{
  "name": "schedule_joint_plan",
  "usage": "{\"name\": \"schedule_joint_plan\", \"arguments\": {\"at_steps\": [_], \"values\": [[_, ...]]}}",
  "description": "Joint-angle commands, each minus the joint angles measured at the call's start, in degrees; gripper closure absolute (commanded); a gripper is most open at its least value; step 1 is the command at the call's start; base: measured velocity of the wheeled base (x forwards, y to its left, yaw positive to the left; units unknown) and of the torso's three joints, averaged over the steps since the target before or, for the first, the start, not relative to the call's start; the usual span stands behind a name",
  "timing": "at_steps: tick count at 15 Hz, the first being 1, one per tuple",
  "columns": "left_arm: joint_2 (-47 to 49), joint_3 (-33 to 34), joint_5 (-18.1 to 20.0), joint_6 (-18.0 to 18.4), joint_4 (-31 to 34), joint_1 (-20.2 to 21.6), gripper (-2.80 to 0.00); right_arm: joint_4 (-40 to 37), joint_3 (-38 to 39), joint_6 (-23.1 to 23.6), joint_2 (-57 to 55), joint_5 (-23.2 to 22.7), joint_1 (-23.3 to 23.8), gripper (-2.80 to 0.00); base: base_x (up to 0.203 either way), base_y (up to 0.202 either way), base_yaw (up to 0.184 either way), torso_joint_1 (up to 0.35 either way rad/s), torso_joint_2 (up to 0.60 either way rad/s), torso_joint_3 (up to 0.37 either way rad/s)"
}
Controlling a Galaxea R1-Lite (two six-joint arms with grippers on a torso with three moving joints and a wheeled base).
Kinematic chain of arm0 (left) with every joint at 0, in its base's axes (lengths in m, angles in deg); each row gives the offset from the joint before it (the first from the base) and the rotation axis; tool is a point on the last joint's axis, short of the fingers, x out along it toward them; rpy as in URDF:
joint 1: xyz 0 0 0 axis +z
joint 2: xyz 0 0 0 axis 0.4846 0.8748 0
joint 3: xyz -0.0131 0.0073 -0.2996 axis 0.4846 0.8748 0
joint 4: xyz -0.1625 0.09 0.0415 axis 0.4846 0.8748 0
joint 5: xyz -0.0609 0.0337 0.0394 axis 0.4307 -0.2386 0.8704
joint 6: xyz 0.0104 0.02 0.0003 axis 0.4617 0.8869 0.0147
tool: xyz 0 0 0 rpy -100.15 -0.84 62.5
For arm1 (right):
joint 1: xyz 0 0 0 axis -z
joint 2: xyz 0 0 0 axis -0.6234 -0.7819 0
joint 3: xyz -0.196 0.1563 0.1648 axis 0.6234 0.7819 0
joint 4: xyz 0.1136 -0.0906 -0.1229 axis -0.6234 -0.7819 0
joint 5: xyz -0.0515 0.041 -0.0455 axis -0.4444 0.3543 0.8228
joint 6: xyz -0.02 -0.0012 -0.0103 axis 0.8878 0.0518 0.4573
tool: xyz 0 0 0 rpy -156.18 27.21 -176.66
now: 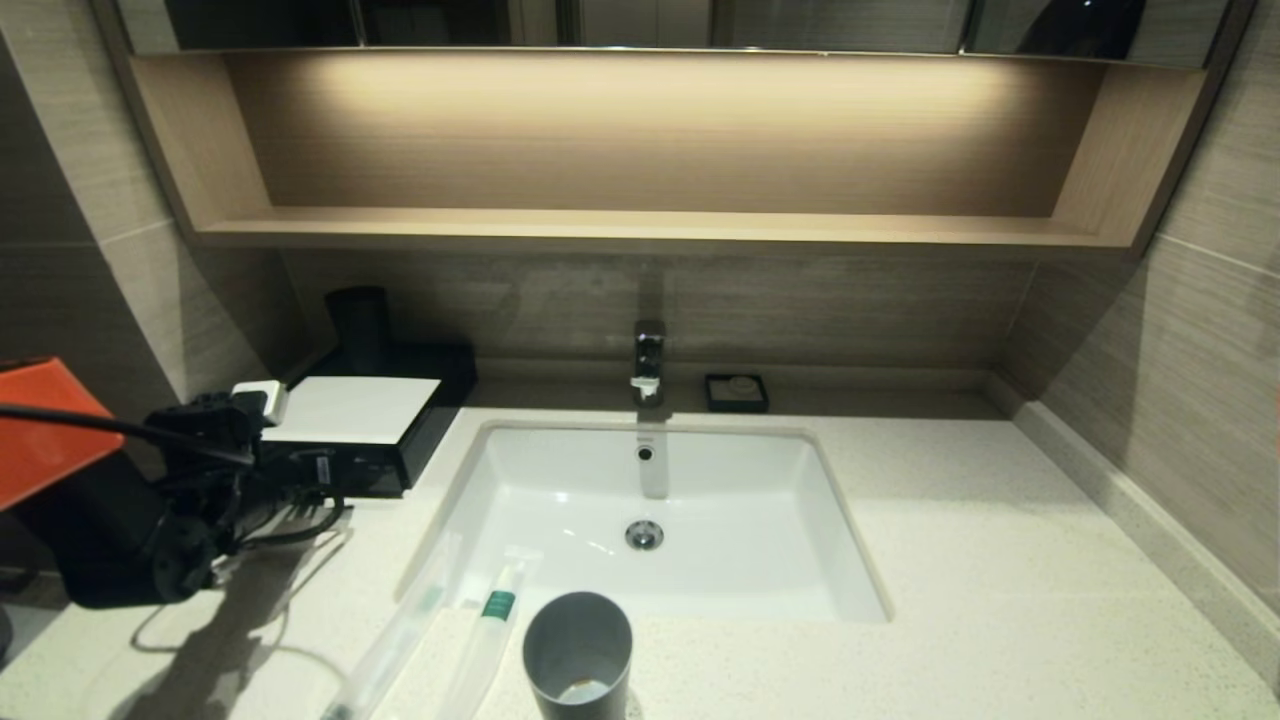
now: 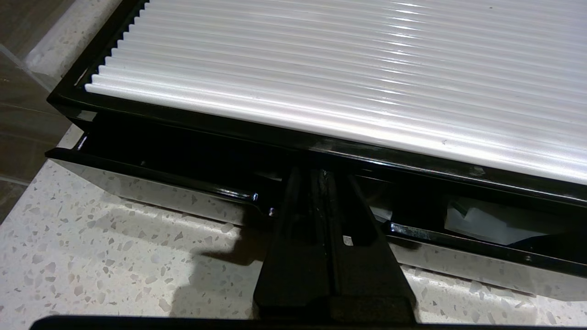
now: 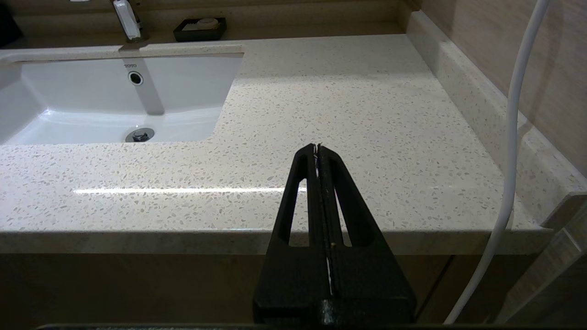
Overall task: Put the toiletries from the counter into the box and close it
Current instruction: Open the drawer
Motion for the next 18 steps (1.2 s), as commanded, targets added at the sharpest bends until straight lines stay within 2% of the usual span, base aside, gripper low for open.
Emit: {"name": "schedule_joint_plan", "arguments": {"at_steps": [1,16,18], "values": [[-0.05,-0.11,0.00,0.00,0.20,0.02,0.00,0.04,0.00,0.00,0.02,-0.05,0.00,0.00,0.000,0.000,0.000,0.000,0.00,0.000],[-1.11,-0.14,-0.19,0.97,5.59,0.02,0.00,0.04,0.00,0.00,0.02,-0.02,0.00,0.00,0.000,0.000,0.000,0.000,0.00,0.000],[-1.41,-0.03,-0.17,2.55,7.19,0.02,0.00,0.04,0.00,0.00,0.02,-0.04,0.00,0.00,0.000,0.000,0.000,0.000,0.00,0.000]]}}
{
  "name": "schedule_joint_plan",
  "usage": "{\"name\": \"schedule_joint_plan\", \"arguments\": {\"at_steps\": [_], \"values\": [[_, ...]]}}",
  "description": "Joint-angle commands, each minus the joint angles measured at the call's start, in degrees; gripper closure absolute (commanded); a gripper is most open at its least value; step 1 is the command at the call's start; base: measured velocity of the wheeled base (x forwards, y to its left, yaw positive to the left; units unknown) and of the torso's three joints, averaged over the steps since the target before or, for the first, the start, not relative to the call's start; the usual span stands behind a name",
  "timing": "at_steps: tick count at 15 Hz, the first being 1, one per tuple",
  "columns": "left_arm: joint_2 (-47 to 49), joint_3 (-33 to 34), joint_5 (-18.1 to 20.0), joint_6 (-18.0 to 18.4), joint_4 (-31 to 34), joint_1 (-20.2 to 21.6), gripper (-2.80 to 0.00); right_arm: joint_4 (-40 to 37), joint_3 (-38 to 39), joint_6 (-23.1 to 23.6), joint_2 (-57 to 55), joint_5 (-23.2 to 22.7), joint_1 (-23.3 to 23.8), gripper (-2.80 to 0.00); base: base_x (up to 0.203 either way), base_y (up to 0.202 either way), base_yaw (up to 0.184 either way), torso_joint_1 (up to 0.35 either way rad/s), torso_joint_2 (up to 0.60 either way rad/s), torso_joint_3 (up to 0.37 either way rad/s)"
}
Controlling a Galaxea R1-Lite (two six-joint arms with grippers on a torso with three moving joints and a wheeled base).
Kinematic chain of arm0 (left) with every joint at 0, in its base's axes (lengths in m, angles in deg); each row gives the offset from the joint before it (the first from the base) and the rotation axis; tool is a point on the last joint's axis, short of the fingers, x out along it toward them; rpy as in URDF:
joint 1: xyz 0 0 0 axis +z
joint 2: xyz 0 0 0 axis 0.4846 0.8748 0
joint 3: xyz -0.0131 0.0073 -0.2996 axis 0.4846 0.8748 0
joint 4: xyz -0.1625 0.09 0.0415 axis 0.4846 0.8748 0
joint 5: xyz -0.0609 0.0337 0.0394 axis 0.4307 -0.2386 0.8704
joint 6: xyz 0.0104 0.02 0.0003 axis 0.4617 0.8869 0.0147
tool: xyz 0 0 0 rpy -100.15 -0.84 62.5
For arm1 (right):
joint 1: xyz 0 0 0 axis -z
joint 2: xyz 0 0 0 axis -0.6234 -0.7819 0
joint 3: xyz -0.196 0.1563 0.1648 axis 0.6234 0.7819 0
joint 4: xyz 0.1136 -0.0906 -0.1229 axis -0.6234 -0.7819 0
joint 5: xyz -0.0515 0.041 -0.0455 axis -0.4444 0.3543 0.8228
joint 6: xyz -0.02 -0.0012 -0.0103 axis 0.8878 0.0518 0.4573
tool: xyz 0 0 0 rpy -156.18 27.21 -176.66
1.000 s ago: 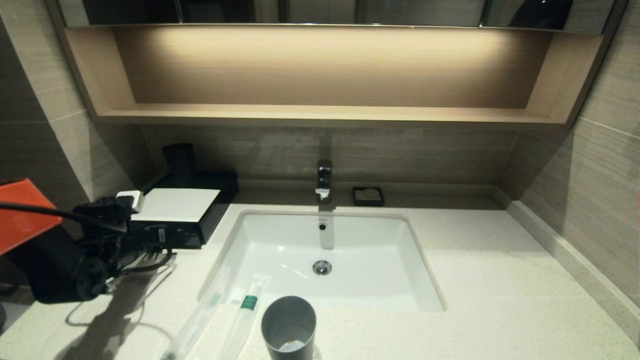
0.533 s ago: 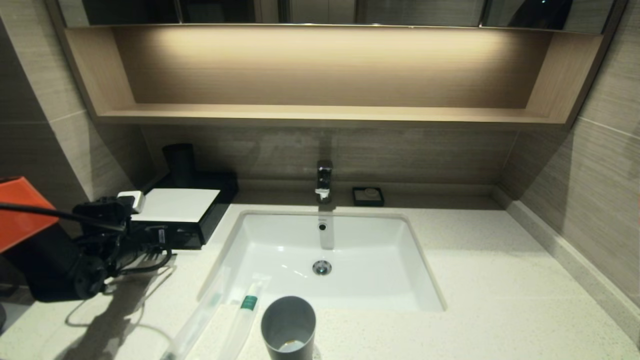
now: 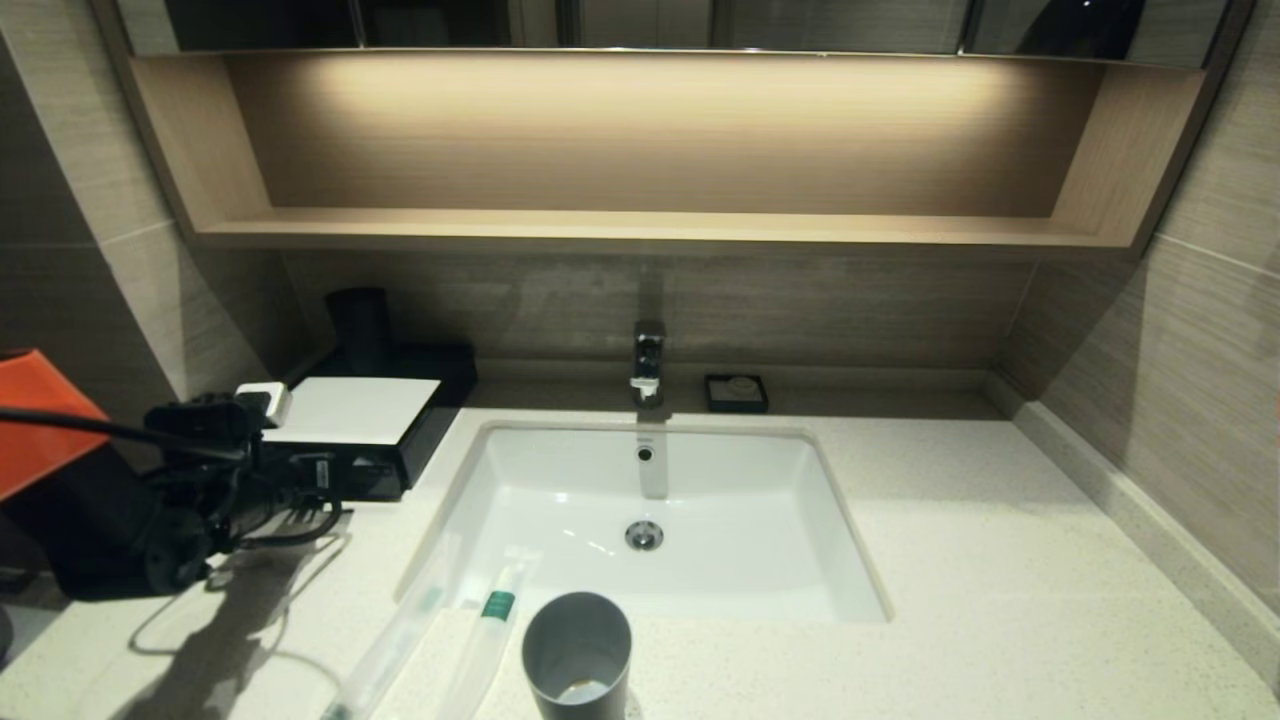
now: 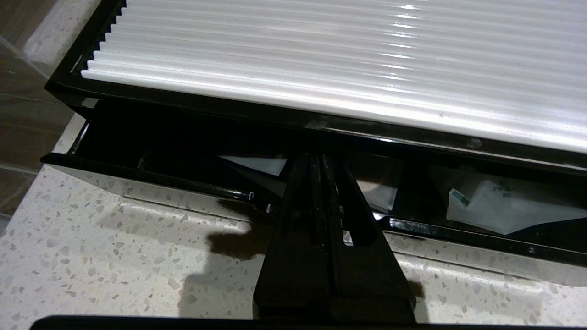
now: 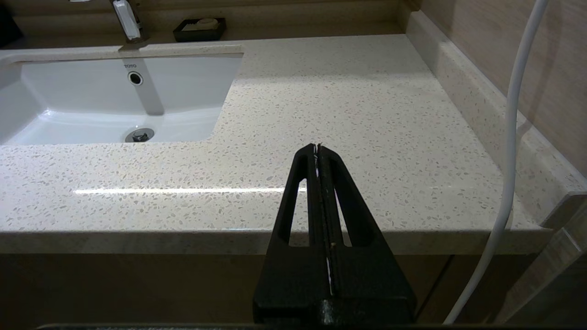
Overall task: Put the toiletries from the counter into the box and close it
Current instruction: Open the drawer
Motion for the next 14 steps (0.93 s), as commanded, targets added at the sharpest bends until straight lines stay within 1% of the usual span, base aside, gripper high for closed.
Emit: {"name": "schedule_joint_plan", "arguments": {"at_steps": [1,5,14], "values": [[-0.28,0.29,0.03,2.19,1.44,0.10,0.00,0.02,0.00,-0.01,0.02,0.03,0.00,0.00,0.000,0.000,0.000,0.000,0.00,0.000],[-0.72,0.65,0.03,2.42,2.37,0.10,0.00,0.00,0.00,-0.01,0.02,0.05,0.00,0.00,0.000,0.000,0.000,0.000,0.00,0.000],[-2.83,0.38,0.03,3.39,9.51,0.10,0.00,0.02,0.00,-0.01,0.02,-0.04,0.00,0.00,0.000,0.000,0.000,0.000,0.00,0.000]]}}
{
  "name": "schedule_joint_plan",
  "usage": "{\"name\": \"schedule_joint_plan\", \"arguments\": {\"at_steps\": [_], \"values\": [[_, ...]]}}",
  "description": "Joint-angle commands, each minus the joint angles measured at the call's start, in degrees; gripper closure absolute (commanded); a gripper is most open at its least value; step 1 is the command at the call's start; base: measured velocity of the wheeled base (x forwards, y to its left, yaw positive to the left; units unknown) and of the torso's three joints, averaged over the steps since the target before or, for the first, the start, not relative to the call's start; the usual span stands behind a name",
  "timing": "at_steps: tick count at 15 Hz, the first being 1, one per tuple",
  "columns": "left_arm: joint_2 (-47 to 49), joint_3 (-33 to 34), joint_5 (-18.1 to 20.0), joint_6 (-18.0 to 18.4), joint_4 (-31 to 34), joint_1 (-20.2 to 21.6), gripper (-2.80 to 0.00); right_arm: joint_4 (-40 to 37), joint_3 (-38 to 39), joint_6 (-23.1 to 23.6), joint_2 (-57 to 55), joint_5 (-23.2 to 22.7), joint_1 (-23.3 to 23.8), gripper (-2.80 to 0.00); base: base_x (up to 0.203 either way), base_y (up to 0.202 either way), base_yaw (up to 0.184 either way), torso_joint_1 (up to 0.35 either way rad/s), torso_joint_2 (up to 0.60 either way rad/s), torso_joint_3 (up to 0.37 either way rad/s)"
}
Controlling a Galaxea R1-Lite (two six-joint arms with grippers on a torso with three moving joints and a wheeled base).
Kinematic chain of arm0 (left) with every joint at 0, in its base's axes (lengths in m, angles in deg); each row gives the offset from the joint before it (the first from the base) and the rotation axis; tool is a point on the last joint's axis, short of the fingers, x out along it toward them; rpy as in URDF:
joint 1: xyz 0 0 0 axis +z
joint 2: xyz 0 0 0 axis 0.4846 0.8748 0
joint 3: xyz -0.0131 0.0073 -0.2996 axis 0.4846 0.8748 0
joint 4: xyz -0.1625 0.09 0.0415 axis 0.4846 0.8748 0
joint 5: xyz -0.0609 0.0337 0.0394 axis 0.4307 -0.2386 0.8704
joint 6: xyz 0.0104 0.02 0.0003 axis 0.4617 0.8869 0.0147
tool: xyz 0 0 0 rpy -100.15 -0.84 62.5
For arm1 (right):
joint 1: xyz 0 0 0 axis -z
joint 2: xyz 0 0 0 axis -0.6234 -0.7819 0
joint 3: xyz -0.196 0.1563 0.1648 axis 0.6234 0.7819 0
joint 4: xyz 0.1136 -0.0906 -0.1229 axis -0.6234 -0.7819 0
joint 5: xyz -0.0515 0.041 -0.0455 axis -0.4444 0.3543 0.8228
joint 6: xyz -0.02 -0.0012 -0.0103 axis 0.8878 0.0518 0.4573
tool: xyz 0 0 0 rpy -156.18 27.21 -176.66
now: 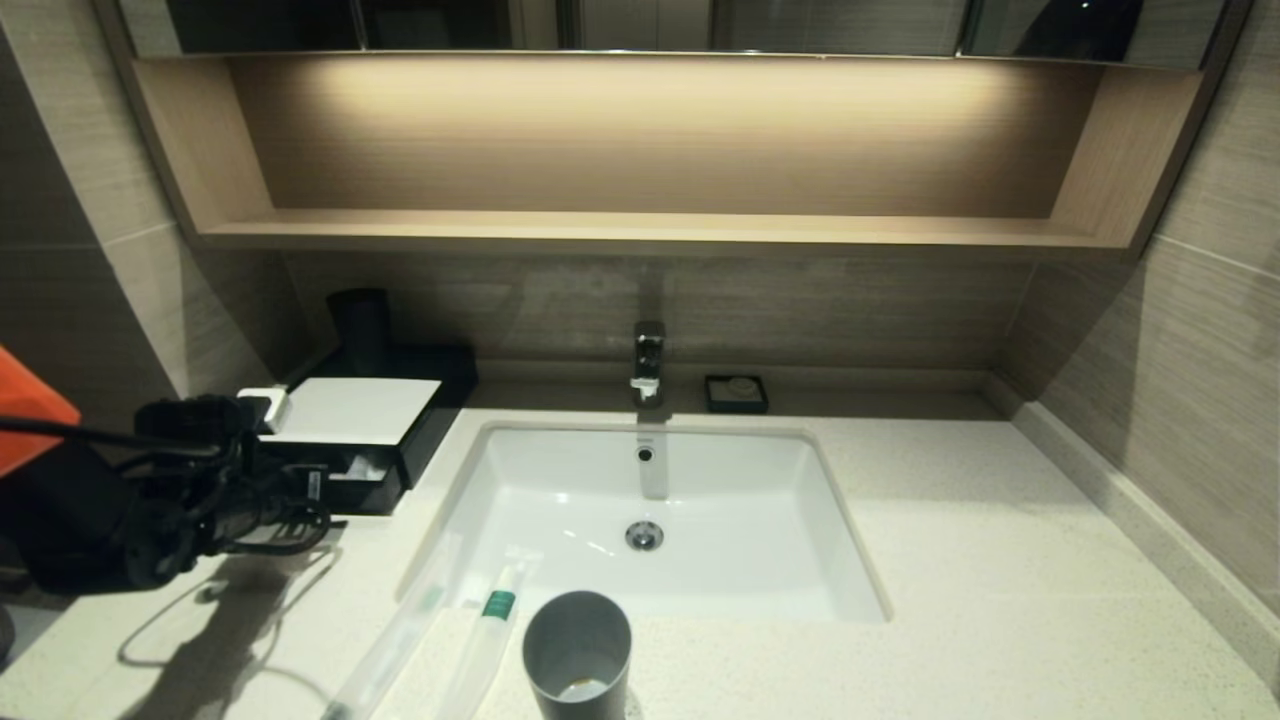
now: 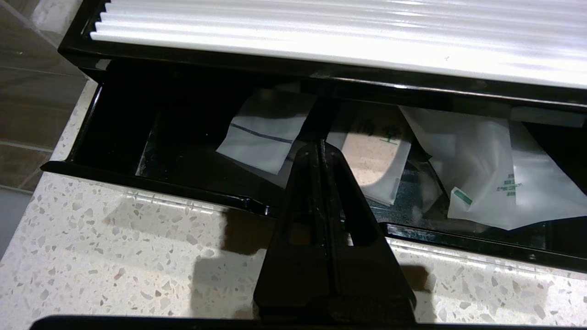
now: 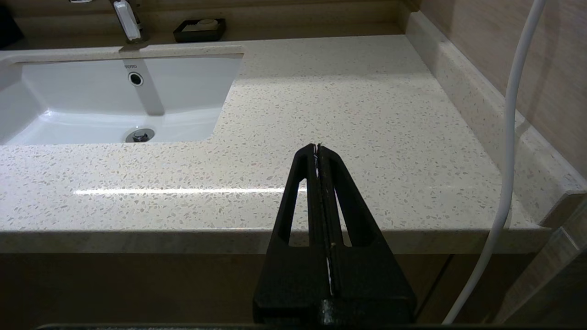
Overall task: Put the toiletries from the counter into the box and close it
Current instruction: Open the drawer
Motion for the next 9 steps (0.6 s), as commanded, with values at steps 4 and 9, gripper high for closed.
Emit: {"name": "schedule_joint_plan", "arguments": {"at_steps": [4,9], "values": [[-1.19,-0.27,-0.05,0.12,3.32,0.02,0.00,0.02,0.00,-0.01,0.02,-0.07,0.00,0.00,0.000,0.000,0.000,0.000,0.00,0.000],[-2.36,-0.43,-0.11,0.12,5.84,0.02,0.00,-0.04,0.00,-0.01,0.02,-0.05,0.00,0.00,0.000,0.000,0.000,0.000,0.00,0.000]]}}
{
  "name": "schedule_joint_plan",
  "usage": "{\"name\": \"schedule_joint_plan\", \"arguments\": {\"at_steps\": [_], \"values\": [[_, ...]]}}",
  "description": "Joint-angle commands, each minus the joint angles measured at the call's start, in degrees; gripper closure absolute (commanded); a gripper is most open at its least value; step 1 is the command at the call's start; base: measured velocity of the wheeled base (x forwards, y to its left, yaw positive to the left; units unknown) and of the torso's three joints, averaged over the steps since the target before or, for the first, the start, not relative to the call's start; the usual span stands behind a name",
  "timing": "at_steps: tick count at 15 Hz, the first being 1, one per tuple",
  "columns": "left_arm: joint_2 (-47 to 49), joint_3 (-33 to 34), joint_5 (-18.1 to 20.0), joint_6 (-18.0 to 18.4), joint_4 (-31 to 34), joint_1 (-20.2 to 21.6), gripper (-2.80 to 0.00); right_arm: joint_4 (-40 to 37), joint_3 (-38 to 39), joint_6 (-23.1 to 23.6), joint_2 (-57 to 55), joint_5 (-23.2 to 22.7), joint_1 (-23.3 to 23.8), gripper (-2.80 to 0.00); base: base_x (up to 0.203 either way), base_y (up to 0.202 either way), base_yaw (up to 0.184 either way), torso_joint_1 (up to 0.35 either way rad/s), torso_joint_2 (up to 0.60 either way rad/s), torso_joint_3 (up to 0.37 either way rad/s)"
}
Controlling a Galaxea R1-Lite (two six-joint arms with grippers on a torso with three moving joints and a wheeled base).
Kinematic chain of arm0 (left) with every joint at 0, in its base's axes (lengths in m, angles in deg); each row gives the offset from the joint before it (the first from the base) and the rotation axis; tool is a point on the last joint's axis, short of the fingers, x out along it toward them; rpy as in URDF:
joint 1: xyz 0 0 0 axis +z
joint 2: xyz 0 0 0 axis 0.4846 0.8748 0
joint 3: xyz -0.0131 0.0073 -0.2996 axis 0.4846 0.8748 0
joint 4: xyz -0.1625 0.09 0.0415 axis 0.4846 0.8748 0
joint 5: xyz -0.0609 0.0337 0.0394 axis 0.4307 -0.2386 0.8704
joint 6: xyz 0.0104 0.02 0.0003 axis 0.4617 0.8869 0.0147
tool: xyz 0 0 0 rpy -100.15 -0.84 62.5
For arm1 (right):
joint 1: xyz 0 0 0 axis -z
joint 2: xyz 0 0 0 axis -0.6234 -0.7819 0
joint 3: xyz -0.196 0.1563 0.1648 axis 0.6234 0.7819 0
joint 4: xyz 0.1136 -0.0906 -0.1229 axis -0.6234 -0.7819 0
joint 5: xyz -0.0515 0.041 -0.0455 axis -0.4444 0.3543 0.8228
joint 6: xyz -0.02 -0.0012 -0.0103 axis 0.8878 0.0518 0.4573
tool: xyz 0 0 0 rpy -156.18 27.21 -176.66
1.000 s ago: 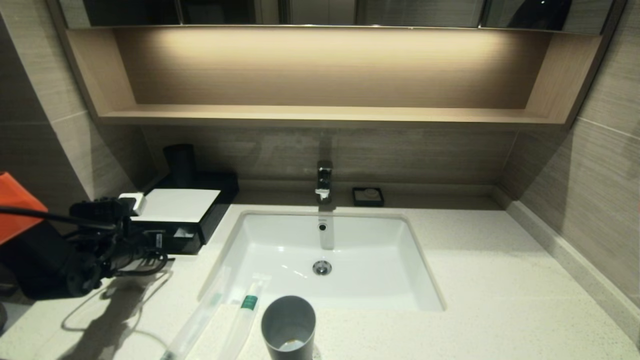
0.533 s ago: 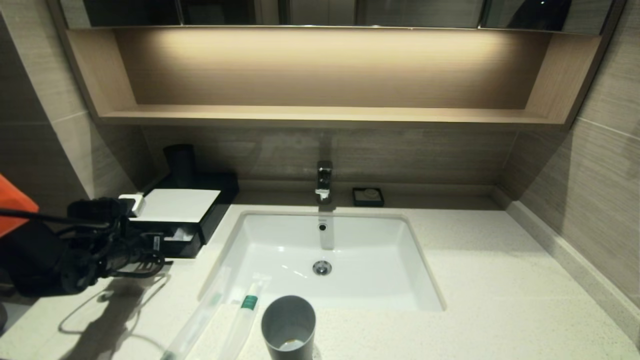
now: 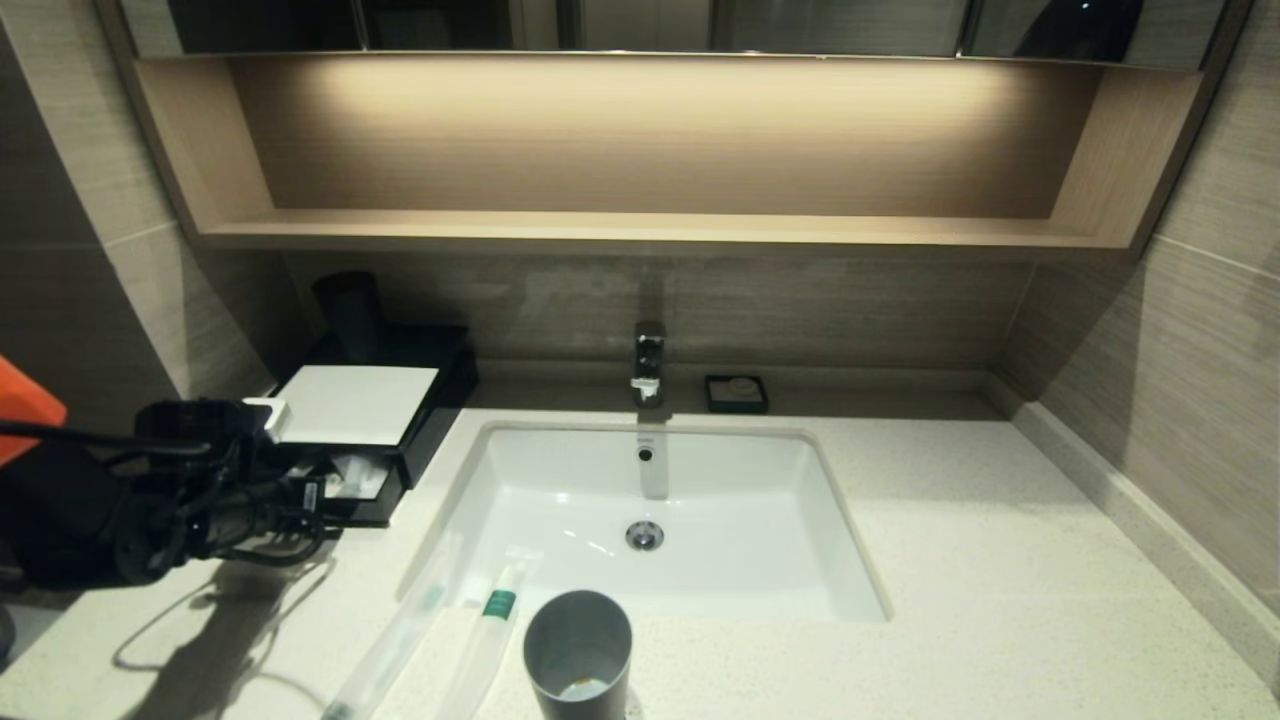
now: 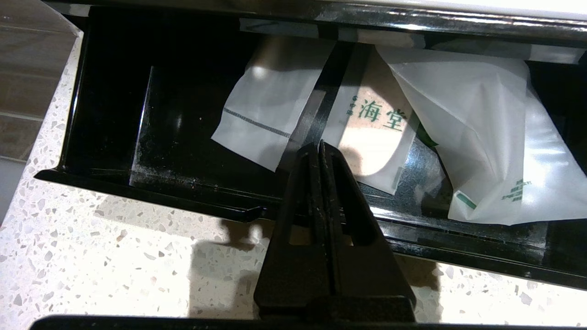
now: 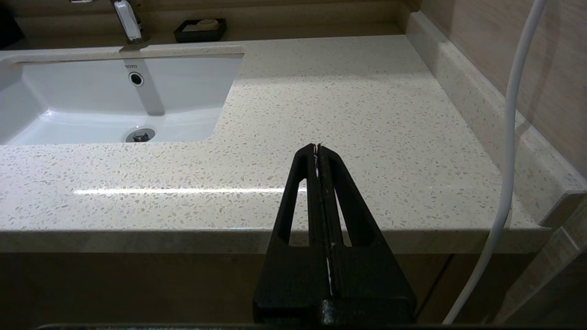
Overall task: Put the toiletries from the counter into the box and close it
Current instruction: Open the drawer
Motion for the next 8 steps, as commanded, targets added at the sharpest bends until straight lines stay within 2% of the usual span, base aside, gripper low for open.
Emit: {"name": "schedule_joint_plan", "arguments": {"at_steps": [1,8], "values": [[-0.47,0.00,0.00,0.05,-0.37,0.02,0.00,0.00,0.00,-0.01,0.02,-0.08,0.00,0.00,0.000,0.000,0.000,0.000,0.00,0.000],[-2.48,0.09,0.00,0.05,0.81,0.02,0.00,0.00,0.00,-0.01,0.02,-0.08,0.00,0.00,0.000,0.000,0.000,0.000,0.00,0.000]]}}
